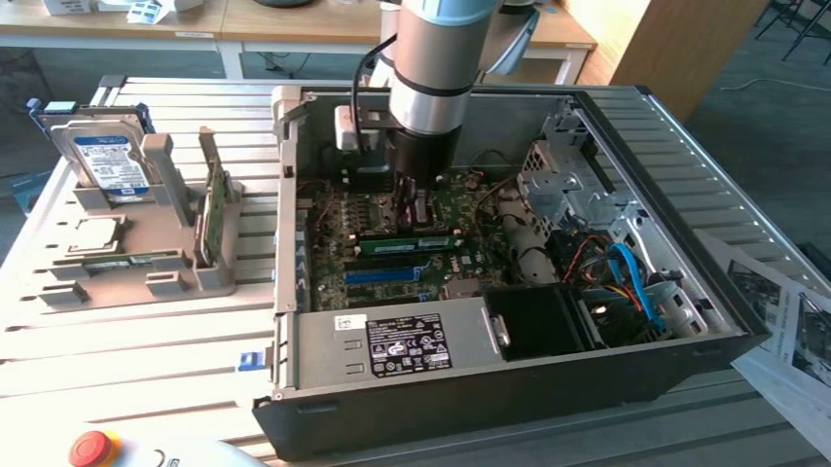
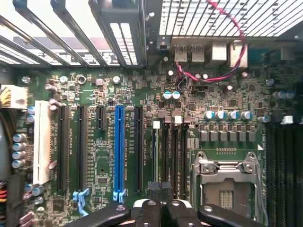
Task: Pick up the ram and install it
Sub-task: 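Press down the ram until it locks into place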
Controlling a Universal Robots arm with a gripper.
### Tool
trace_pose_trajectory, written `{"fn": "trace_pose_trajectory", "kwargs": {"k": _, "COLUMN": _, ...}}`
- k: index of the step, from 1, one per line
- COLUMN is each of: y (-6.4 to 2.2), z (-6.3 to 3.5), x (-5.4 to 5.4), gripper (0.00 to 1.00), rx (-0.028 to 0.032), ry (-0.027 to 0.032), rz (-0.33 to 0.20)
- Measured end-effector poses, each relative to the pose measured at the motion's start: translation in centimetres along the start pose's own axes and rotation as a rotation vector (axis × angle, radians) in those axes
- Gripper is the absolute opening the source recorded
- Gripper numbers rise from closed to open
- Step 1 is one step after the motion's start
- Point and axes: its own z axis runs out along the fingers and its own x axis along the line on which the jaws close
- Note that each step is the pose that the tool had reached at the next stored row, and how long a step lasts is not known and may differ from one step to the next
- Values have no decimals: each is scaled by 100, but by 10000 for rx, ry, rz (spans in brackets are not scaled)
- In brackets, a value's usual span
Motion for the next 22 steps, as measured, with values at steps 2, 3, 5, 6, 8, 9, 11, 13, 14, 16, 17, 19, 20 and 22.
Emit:
{"fn": "trace_pose_trajectory", "kwargs": {"k": 2, "y": 2, "z": -64, "x": 0, "gripper": 11, "rx": -9, "ry": 0, "rz": 0}}
{"fn": "trace_pose_trajectory", "kwargs": {"k": 3, "y": 3, "z": -101, "x": 0, "gripper": 11, "rx": -14, "ry": 0, "rz": 0}}
{"fn": "trace_pose_trajectory", "kwargs": {"k": 5, "y": 6, "z": -174, "x": 0, "gripper": 11, "rx": -27, "ry": 2, "rz": 0}}
{"fn": "trace_pose_trajectory", "kwargs": {"k": 6, "y": 7, "z": -211, "x": 0, "gripper": 11, "rx": -33, "ry": 0, "rz": 0}}
{"fn": "trace_pose_trajectory", "kwargs": {"k": 8, "y": 10, "z": -288, "x": 0, "gripper": 11, "rx": -44, "ry": 0, "rz": 0}}
{"fn": "trace_pose_trajectory", "kwargs": {"k": 9, "y": 11, "z": -324, "x": 0, "gripper": 11, "rx": -50, "ry": 1, "rz": 0}}
{"fn": "trace_pose_trajectory", "kwargs": {"k": 11, "y": 13, "z": -393, "x": 0, "gripper": 11, "rx": -63, "ry": 1, "rz": -1}}
{"fn": "trace_pose_trajectory", "kwargs": {"k": 13, "y": 16, "z": -455, "x": 0, "gripper": 11, "rx": -75, "ry": 1, "rz": 0}}
{"fn": "trace_pose_trajectory", "kwargs": {"k": 14, "y": 17, "z": -483, "x": 0, "gripper": 11, "rx": -81, "ry": 2, "rz": 0}}
{"fn": "trace_pose_trajectory", "kwargs": {"k": 16, "y": 18, "z": -536, "x": 0, "gripper": 11, "rx": -92, "ry": 1, "rz": 0}}
{"fn": "trace_pose_trajectory", "kwargs": {"k": 17, "y": 19, "z": -565, "x": 1, "gripper": 11, "rx": -97, "ry": 3, "rz": 0}}
{"fn": "trace_pose_trajectory", "kwargs": {"k": 19, "y": 21, "z": -621, "x": 1, "gripper": 11, "rx": -108, "ry": 2, "rz": 0}}
{"fn": "trace_pose_trajectory", "kwargs": {"k": 20, "y": 22, "z": -650, "x": 0, "gripper": 11, "rx": -115, "ry": 2, "rz": 0}}
{"fn": "trace_pose_trajectory", "kwargs": {"k": 22, "y": 24, "z": -705, "x": 0, "gripper": 11, "rx": -127, "ry": 2, "rz": 0}}
